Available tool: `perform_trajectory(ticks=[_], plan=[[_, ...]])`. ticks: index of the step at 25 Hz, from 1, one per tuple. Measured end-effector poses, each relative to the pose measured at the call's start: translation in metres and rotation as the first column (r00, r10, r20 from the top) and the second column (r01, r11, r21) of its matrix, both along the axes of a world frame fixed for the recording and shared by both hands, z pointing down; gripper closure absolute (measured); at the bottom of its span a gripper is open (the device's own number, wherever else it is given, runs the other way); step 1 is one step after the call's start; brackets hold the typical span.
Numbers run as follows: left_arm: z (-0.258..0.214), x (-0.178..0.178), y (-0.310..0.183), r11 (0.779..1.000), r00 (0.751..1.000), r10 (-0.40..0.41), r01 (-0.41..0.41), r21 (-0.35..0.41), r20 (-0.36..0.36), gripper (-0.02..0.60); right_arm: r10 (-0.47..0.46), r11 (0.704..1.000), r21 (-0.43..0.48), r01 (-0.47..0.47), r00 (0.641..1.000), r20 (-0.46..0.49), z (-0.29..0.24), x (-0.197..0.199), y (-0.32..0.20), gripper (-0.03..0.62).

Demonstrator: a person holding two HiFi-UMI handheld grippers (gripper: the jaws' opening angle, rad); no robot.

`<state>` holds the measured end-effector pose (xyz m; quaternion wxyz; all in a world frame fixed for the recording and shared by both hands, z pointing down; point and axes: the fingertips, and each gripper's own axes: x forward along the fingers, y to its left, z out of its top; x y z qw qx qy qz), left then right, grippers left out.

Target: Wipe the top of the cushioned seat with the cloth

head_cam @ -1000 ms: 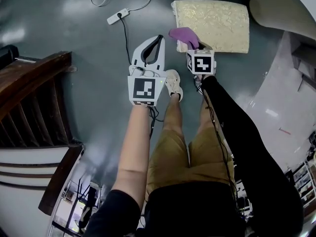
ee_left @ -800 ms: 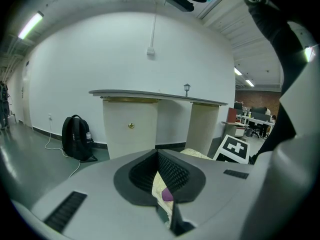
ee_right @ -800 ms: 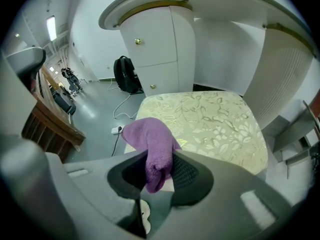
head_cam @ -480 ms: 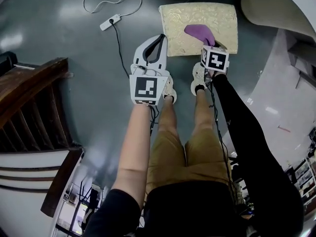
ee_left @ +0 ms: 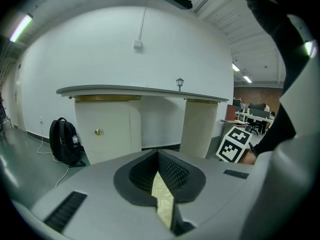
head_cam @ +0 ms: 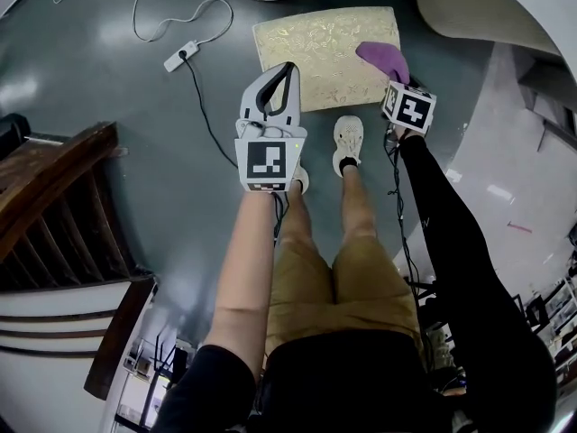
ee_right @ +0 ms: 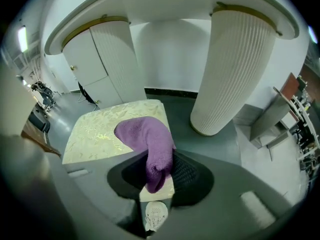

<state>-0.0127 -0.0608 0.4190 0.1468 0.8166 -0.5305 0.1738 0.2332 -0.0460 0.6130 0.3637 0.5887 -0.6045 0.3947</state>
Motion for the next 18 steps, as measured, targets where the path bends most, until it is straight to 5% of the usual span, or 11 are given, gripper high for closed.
perform_trajectory(ticks=[10, 18], plan=[[0.006, 0.031, -0.016, 0.998, 0.998, -0.059, 0.059, -0.002, -0.019, 0.574, 0.139, 0.986, -0.096, -0.139, 0.990, -0.002, 0.026, 0.056, 0.009, 0.508], [-0.001, 0.010, 0.002, 0.998, 0.998, -0.051, 0.052, 0.023, -0.021, 0.574, 0.103, 0.994, 0.044, -0.103, 0.995, 0.015, -0.008, 0.035, 0.010, 0.508]])
